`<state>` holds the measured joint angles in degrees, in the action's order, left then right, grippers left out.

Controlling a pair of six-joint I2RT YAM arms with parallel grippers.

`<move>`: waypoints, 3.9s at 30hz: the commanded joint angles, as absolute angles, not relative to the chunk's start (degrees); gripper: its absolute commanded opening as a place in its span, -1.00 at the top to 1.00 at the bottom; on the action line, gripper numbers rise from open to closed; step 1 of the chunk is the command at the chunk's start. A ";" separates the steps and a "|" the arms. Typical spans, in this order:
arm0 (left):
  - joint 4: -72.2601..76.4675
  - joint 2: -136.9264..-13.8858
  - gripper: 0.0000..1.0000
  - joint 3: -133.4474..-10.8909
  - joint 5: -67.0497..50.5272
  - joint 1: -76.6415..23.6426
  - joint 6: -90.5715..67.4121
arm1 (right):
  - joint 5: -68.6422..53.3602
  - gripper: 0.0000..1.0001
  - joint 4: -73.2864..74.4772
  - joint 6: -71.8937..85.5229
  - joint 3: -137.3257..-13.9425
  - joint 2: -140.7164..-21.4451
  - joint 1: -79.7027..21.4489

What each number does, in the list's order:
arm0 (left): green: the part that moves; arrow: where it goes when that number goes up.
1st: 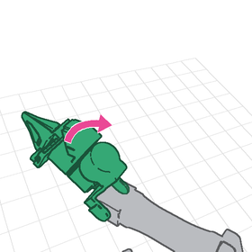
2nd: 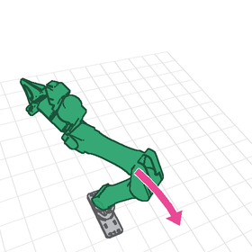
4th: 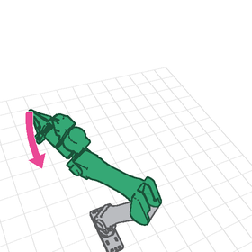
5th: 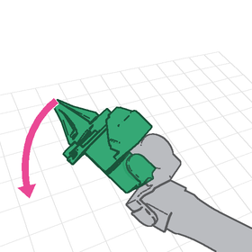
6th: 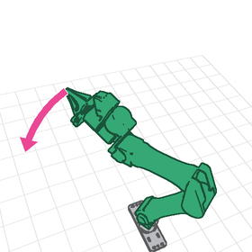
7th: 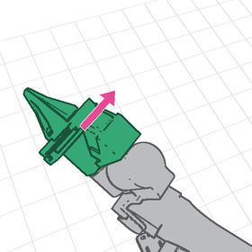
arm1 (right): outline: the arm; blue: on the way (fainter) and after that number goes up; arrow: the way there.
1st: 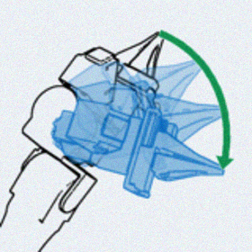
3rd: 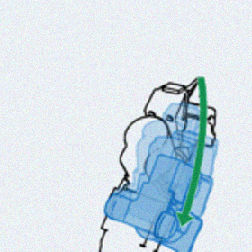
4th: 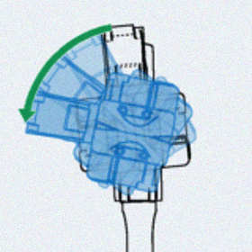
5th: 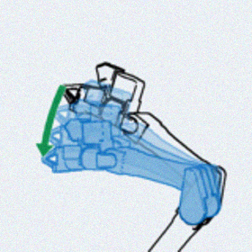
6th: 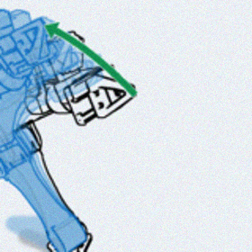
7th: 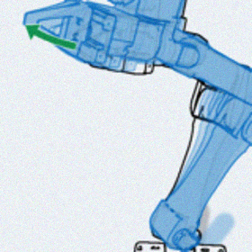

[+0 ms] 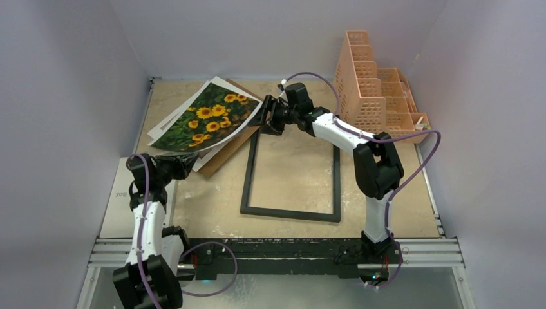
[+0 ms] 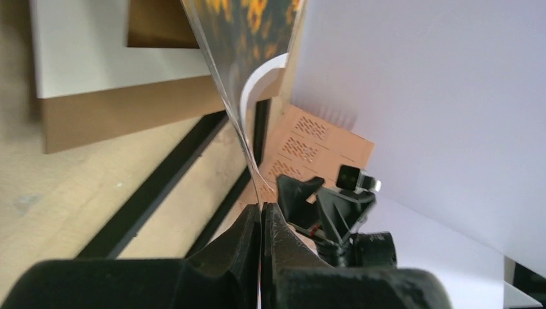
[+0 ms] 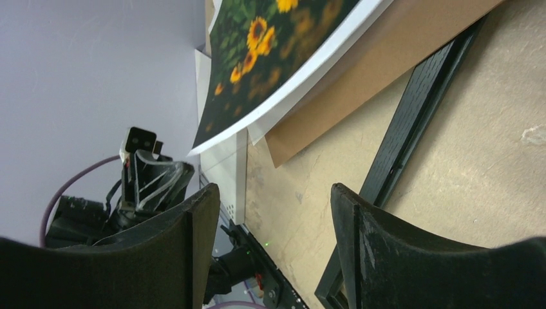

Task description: Put the photo into the frame

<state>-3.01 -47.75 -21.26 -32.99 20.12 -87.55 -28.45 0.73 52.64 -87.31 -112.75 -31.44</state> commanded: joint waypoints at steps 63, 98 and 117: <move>-11.91 -41.83 1.00 -31.28 -37.70 19.95 -99.36 | -32.17 -0.20 -17.41 81.50 -84.76 -119.82 -33.13; -36.12 -34.33 -0.24 -37.32 -35.84 19.96 -90.60 | -28.84 1.00 -3.08 82.56 -95.82 -123.13 -33.11; -46.97 -51.96 -0.60 -54.69 -26.81 19.95 -55.96 | -21.26 1.00 2.13 61.64 -107.03 -122.20 -31.03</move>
<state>-44.91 -48.21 -48.93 -30.98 20.12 -66.96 -22.65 -1.10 69.78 -100.55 -124.44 -30.79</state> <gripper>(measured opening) 0.805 0.005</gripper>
